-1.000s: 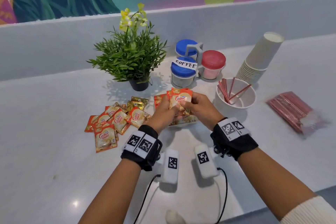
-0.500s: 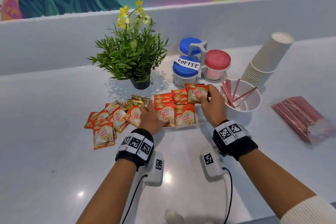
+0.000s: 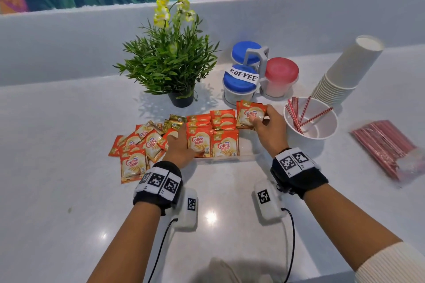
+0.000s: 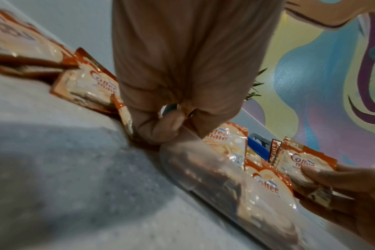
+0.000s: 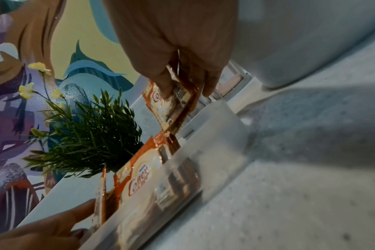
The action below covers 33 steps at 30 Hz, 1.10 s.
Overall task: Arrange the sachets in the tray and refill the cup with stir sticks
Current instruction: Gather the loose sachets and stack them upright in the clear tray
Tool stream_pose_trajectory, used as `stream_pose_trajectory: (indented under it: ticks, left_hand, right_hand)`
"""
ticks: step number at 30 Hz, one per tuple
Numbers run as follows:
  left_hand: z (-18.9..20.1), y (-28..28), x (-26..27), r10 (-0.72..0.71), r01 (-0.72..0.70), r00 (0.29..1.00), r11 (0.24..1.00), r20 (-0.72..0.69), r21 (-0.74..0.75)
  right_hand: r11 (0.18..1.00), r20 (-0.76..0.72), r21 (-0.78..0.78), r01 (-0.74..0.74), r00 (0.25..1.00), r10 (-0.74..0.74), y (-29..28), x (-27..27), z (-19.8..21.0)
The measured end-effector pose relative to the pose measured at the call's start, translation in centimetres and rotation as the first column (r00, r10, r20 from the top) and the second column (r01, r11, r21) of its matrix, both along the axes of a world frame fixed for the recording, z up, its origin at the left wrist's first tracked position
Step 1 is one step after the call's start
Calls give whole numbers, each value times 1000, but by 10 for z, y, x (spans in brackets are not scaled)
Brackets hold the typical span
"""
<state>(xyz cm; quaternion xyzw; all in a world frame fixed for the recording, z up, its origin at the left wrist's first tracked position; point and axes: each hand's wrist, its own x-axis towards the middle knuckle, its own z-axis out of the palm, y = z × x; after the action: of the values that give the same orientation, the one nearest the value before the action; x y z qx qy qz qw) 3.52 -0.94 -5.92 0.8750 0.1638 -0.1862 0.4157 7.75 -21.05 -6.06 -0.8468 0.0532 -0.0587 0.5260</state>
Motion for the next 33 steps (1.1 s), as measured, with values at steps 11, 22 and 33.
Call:
stream_pose_trajectory:
  ticks: [11, 22, 33]
  left_hand:
    - [12, -20, 5, -105, 46, 972, 962, 211, 268]
    - [-7, -58, 21, -473, 380, 881, 730, 19, 568]
    - [-9, -56, 27, -506, 393, 862, 721, 46, 570]
  right_hand:
    - [994, -42, -67, -91, 995, 88, 1, 9, -10]
    - [913, -189, -375, -162, 977, 96, -9, 21, -24]
    - [779, -169, -470, -414, 909, 381, -3, 17, -21]
